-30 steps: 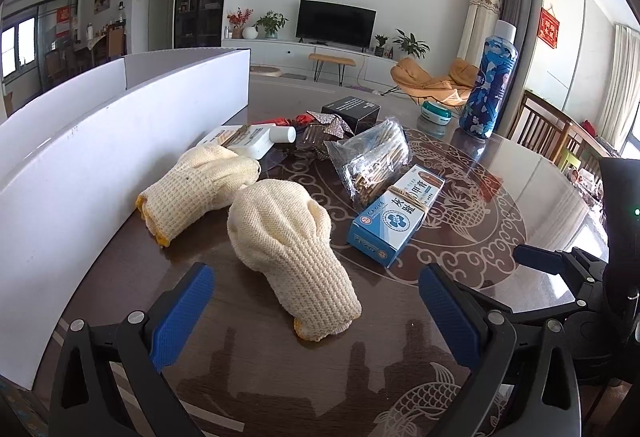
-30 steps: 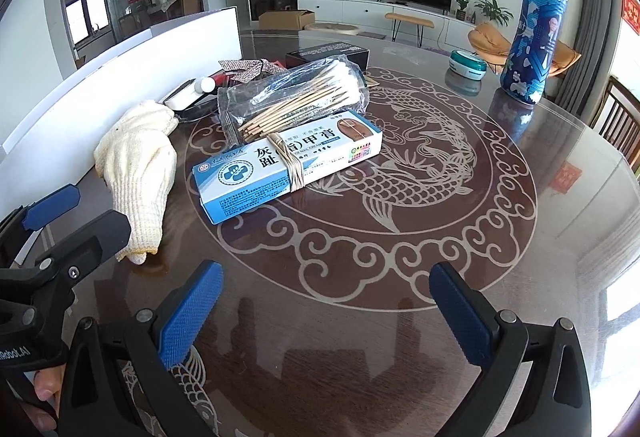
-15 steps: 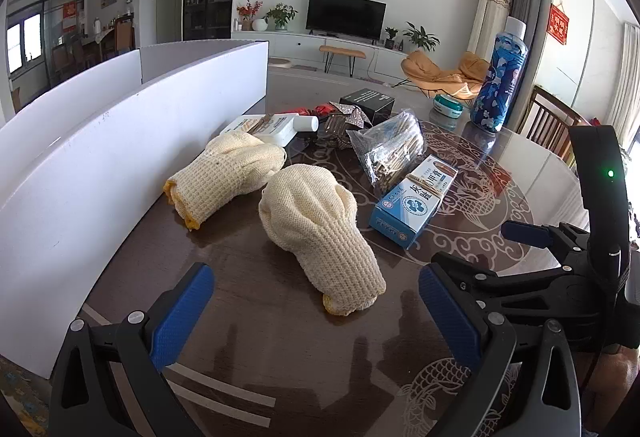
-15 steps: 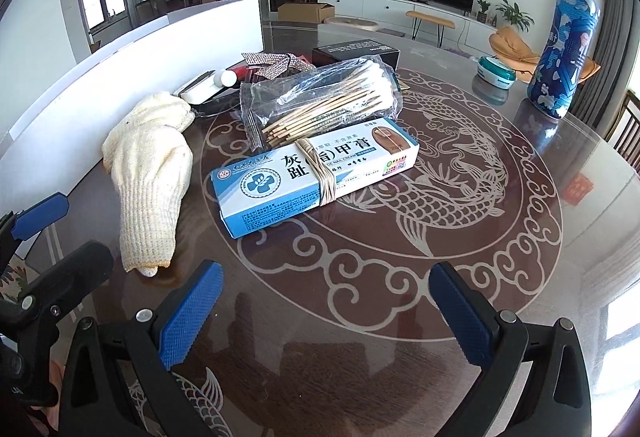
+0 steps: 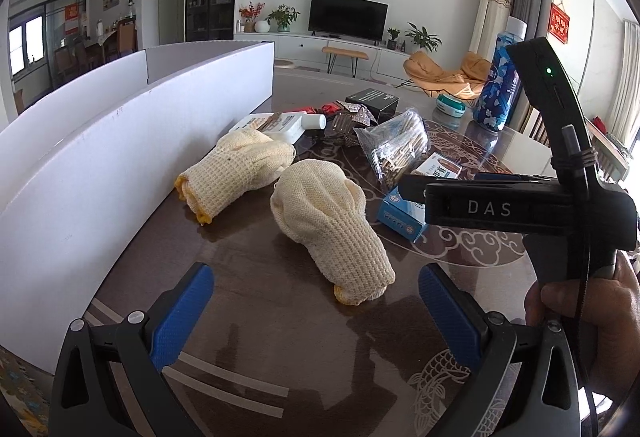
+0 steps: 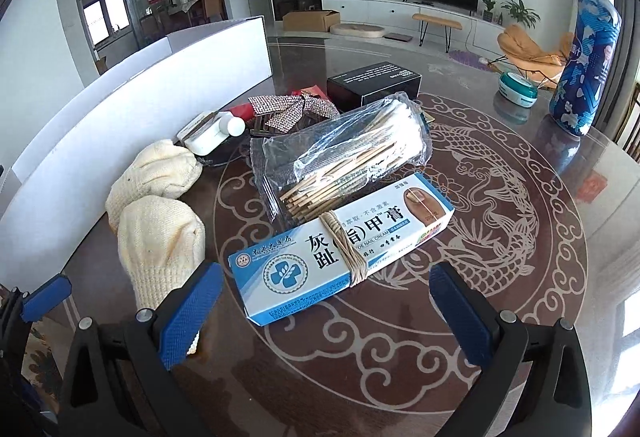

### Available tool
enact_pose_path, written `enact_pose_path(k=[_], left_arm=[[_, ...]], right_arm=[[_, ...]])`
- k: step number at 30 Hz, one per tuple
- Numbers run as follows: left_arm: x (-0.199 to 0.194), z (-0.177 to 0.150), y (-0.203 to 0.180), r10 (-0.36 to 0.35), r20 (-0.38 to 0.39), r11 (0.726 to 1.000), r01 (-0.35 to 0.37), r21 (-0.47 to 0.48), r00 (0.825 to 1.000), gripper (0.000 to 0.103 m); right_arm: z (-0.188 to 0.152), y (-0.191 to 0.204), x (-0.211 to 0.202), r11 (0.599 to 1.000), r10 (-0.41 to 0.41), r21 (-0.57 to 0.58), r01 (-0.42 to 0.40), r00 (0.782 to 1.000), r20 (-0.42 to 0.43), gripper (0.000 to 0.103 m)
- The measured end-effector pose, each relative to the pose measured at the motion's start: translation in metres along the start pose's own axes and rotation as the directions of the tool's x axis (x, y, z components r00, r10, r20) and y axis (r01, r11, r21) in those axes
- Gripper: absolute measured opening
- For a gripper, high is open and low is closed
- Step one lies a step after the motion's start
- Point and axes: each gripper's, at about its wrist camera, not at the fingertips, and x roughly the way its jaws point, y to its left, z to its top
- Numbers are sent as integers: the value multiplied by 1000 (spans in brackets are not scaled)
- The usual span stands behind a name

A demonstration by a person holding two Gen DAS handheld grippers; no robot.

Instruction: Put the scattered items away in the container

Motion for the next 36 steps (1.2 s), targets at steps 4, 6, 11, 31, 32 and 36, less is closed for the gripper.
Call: enact_pose_path(k=[4,6,11,31,32,36], left_arm=[[0,0,-1,-4,-2,1000,4,1,1000,103],[0,-1,-3,-4,0,1000,4,8,1000,103],[-2,-1,-7,-2,3,1000,2,30,1000,103],[2,-2,-17,24,-11,996,-23,81,1000,103],[3,-3,-18,30,-13,996,-29,87,999,103],[6,-3,-25,56,-25,992,-53,116,998,103]], right_arm=[[18,2,10,1000,7,22,-7,1000,-7,103],[25,5,17,1000,4,15,-4,1000,-19,103],[28,13,38,998,-44,-45,41,995,-85,103],[-47,-110,-7,969,-184,137,206,970,-159,103],[-52,-111,-11,970,-182,133,204,971,-157,103],[-68,-112,-25,974,-177,121,194,975,-136,103]])
